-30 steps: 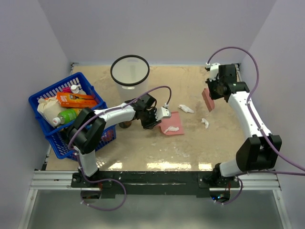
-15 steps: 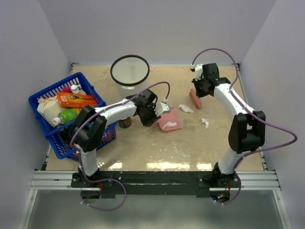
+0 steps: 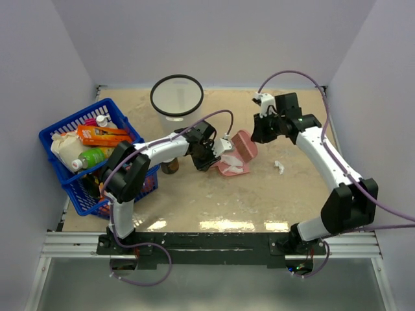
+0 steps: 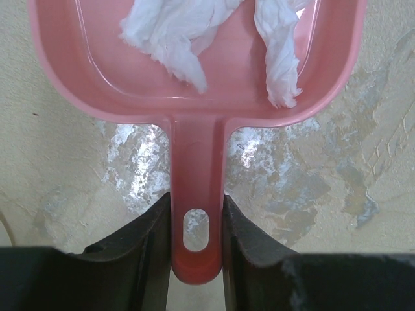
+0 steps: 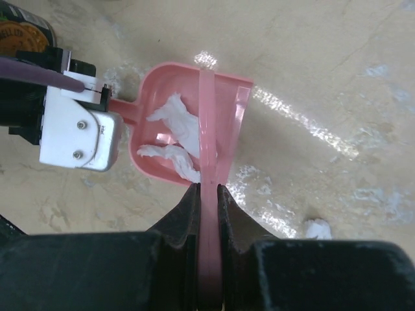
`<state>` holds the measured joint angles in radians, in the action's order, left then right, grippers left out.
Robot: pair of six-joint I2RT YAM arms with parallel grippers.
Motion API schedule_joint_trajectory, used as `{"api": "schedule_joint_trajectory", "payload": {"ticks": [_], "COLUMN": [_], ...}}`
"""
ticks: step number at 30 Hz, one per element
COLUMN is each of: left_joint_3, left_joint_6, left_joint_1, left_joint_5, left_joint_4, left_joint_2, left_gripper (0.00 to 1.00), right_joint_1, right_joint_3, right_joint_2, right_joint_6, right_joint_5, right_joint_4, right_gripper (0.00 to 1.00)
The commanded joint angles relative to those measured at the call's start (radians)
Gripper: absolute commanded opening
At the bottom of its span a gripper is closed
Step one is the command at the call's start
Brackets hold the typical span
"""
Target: Sweep away the paper scraps from the table
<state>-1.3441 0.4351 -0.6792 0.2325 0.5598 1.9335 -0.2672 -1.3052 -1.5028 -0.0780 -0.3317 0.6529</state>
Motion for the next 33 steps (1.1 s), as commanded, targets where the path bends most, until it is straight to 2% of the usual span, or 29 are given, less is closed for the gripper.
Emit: {"api": "schedule_joint_trajectory", "payload": {"ticks": [1,9,11,15,21,25,27,31,32,33], "left_joint_3": [0.032,0.051,0.042,0.034,0.043,0.026,0.022,0.002,-0.01,-0.016], "left_joint_6": [0.05,0.224,0.261,0.3,0.286,0.261,0.251,0.222,0.215,0.203], "left_joint_1": [0.016,0.018,0.014,0.0,-0.037,-0.054,-0.062,-0.075,-0.082,-0.085], "left_joint_5": [0.036,0.125,0.126,0.11,0.065,0.071,0.071,0.073,0.073,0.074], "left_joint_4": [-0.031,0.066,0.098,0.164,0.152,0.144,0.132,0.112,0.109,0.104], "left_joint_2": [-0.034,-0.137,-0.134,-0.116,-0.102,-0.081,-0.07,-0.024,-0.016,-0.007], "left_gripper": [0.0,0.0,0.0,0.0,0.0,0.0,0.0,0.0,0.0,0.0], "right_joint_1": [0.042,0.109,0.137,0.224,0.232,0.232,0.229,0.221,0.22,0.215], "right_joint_3": [-0.061,-0.008,0.023,0.037,0.098,0.153,0.165,0.179,0.185,0.187], "right_joint_2": [0.114,0.216,0.219,0.188,0.187,0.156,0.136,0.092,0.084,0.079], "right_joint_6": [-0.037,-0.126,-0.137,-0.135,-0.135,-0.089,-0.059,0.102,0.121,0.141], "right_joint_5": [0.048,0.449,0.509,0.554,0.577,0.485,0.372,0.101,-0.065,-0.117], "right_joint_4": [0.076,0.116,0.122,0.166,0.145,0.143,0.146,0.136,0.136,0.137], "right_gripper": [0.0,0.0,0.0,0.0,0.0,0.0,0.0,0.0,0.0,0.0]}}
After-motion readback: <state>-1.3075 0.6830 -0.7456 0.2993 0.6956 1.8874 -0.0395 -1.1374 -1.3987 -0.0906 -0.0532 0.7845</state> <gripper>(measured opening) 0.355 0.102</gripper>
